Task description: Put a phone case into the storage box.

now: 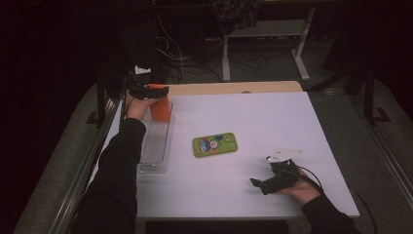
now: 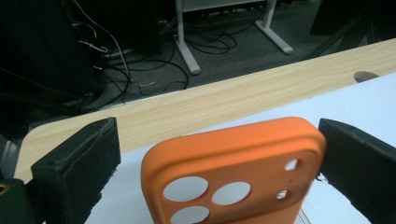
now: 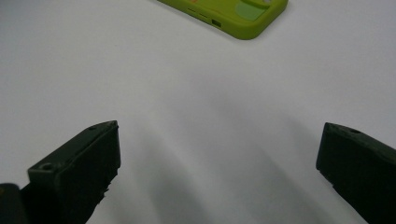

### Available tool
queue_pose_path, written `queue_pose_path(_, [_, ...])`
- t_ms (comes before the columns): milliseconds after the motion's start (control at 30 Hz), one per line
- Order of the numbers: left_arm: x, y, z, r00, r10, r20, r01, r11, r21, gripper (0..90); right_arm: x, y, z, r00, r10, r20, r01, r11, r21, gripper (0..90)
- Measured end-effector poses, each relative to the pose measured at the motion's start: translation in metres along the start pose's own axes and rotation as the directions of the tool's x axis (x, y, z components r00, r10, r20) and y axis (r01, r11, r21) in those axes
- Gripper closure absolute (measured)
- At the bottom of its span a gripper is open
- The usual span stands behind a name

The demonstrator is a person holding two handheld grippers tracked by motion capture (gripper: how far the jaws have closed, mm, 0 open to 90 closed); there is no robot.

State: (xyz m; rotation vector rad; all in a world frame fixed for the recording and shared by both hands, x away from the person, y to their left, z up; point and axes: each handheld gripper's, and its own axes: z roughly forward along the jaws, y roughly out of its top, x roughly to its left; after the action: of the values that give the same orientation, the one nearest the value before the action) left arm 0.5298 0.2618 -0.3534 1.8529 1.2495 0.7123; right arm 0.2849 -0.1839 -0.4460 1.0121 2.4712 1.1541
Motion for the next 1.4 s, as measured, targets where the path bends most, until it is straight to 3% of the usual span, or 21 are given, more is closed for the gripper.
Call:
queue_pose_path(233, [0.002,0.006,-0.003,0.9999,-0.002,-0.016,0.002,0.9999,-0.013,0.6,0.0,0.0,0.0,1.0,0.001,0.001,-0.001,1.0,0.001,0.0])
queue_pose_path(433, [0.003,0.008,-0.013,0.9999,0.013,0.006,-0.013,0.9999,0.005,0.7,0.0,0.0,0.0,1.0,0.002,0.001,-0.002,1.0,0.001,0.0])
queue_pose_path(633, [-0.001,0.008,-0.035,0.9968,0.033,0.074,-0.034,0.9993,0.014,0.7,0.0,0.0,0.001,1.0,-0.005,0.002,0.005,1.0,0.003,0.0])
queue_pose_path(767, [-0.004,0.005,-0.051,0.9889,0.041,0.143,-0.045,0.9987,0.023,1.6,0.0,0.001,0.001,1.0,-0.003,0.003,0.002,1.0,0.009,0.0])
queue_pose_path(900, [-0.01,-0.001,-0.064,0.9771,0.044,0.208,-0.05,0.9985,0.022,1.9,0.001,0.001,0.002,0.9999,0.011,0.001,-0.011,1.0,0.012,0.0])
queue_pose_path(1000, [-0.018,-0.009,-0.074,0.9639,0.072,0.257,-0.082,0.9963,0.028,1.9,0.0,0.001,0.001,1.0,0.01,0.001,-0.01,1.0,0.008,0.0])
queue_pose_path(1167, [-0.036,-0.019,-0.085,0.941,0.085,0.327,-0.097,0.9951,0.02,1.9,0.0,0.002,0.001,0.9999,0.01,0.002,-0.01,1.0,0.009,0.0])
queue_pose_path(1400, [-0.064,-0.034,-0.1,0.9001,0.125,0.418,-0.139,0.9903,0.004,1.9,-0.002,0.003,0.001,1.0,0.006,0.0,-0.006,1.0,0.001,0.0])
